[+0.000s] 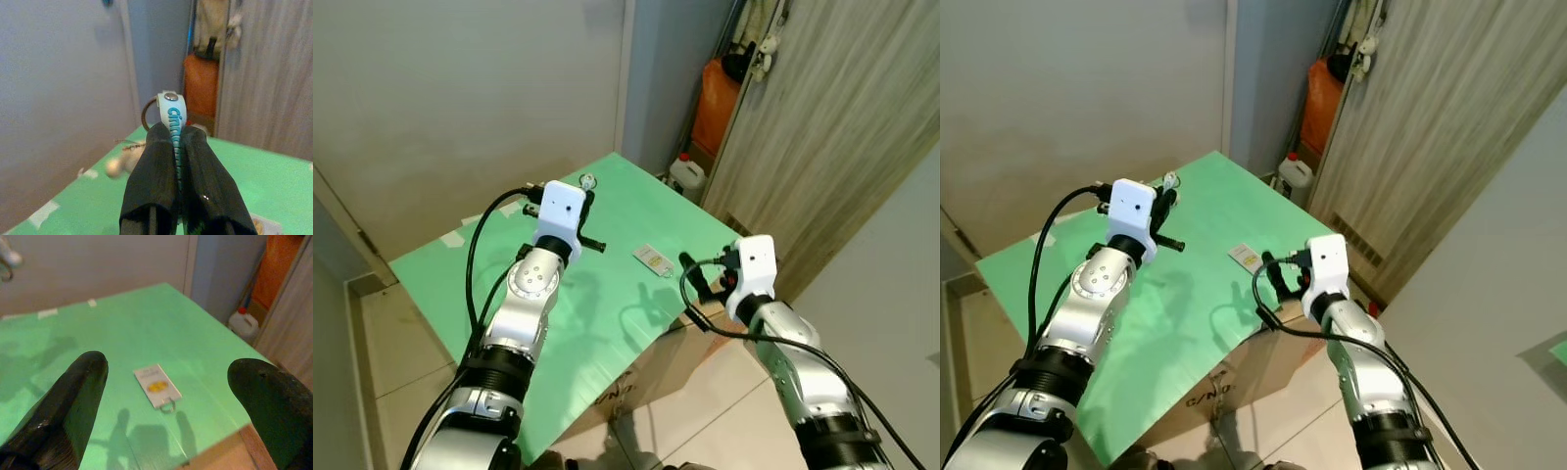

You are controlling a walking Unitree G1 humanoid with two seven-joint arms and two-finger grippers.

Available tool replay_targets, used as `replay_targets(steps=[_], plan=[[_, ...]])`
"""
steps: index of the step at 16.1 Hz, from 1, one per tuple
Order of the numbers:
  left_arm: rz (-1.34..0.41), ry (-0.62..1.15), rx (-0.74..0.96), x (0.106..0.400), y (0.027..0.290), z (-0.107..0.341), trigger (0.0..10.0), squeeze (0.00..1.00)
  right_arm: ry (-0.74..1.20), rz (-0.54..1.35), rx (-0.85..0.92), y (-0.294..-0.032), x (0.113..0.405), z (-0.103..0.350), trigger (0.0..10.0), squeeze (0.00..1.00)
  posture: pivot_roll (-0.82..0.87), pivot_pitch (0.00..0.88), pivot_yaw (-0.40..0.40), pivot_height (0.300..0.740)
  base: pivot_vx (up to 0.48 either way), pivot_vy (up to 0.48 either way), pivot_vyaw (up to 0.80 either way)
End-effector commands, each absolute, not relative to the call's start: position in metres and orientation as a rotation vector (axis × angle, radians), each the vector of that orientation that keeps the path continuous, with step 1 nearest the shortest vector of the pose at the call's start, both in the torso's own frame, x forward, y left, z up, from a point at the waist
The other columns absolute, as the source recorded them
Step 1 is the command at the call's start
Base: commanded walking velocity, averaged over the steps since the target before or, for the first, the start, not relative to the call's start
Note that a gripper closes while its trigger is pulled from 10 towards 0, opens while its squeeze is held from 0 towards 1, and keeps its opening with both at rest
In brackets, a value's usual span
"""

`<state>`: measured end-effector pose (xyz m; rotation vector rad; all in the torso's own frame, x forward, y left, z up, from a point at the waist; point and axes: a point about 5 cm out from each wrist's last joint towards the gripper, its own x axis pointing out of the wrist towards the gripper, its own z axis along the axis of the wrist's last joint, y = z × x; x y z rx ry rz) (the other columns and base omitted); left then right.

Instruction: Hang keys on a hook

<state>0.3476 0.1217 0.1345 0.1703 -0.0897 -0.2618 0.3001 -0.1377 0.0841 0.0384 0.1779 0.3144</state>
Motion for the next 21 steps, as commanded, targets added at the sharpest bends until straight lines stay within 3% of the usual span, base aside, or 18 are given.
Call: replay_targets(steps=[1, 6, 9, 11, 13, 15, 16, 17, 19, 21], plan=[[-0.320, -0.170, 0.144, 0.347, 0.112, 0.152, 0.0, 0.00, 0.154, 0.297, 0.030, -0.139, 0.304, 0.086, 10.0, 0.00, 0.02, 0.000, -0.020, 0.740, 0.000, 0.000, 0.00], [-0.499, -0.106, 0.190, 0.331, 0.107, 0.147, 0.0, 0.00, 0.122, 0.283, 0.016, -0.145, 0.313, 0.089, 10.0, 0.00, 0.03, 0.000, -0.014, 0.740, 0.000, 0.000, 0.00], [-0.556, -0.076, 0.373, 0.335, 0.117, 0.146, 0.0, 0.00, 0.119, 0.268, 0.013, -0.149, 0.315, 0.087, 10.0, 0.00, 0.04, 0.000, -0.015, 0.740, 0.000, 0.000, 0.00], [-0.584, -0.070, 0.641, 0.337, 0.127, 0.144, 0.0, 0.00, 0.124, 0.278, 0.022, -0.143, 0.313, 0.083, 10.0, 0.00, 0.04, 0.000, -0.014, 0.740, 0.000, 0.000, 0.00], [-0.605, -0.072, 0.764, 0.336, 0.132, 0.144, 0.0, 0.00, 0.125, 0.284, 0.028, -0.140, 0.312, 0.081, 10.0, 0.00, 0.05, 0.000, -0.014, 0.740, 0.000, 0.000, 0.00], [-0.567, -0.041, 0.594, 0.339, 0.135, 0.145, 0.0, 0.00, 0.129, 0.296, 0.041, -0.136, 0.310, 0.079, 10.0, 0.00, 0.05, 0.000, -0.010, 0.740, 0.000, 0.000, 0.00], [-0.476, -0.017, 0.305, 0.343, 0.138, 0.146, 0.0, 0.00, 0.125, 0.305, 0.051, -0.134, 0.310, 0.080, 10.0, 0.00, 0.04, 0.000, -0.007, 0.740, 0.000, 0.000, 0.00], [-0.406, -0.006, 0.126, 0.346, 0.141, 0.145, 0.0, 0.00, 0.120, 0.306, 0.055, -0.133, 0.310, 0.081, 10.0, 0.00, 0.04, 0.000, -0.004, 0.740, 0.000, 0.000, 0.00], [-0.374, -0.021, 0.022, 0.345, 0.139, 0.144, 0.0, 0.00, 0.112, 0.301, 0.076, -0.131, 0.310, 0.084, 10.0, 0.00, 0.03, 0.000, -0.005, 0.740, 0.000, 0.000, 0.00], [-0.399, -0.024, 0.021, 0.342, 0.130, 0.142, 0.0, 0.00, 0.106, 0.307, 0.069, -0.130, 0.310, 0.086, 10.0, 0.00, 0.03, 0.000, -0.007, 0.740, 0.000, 0.000, 0.00]])
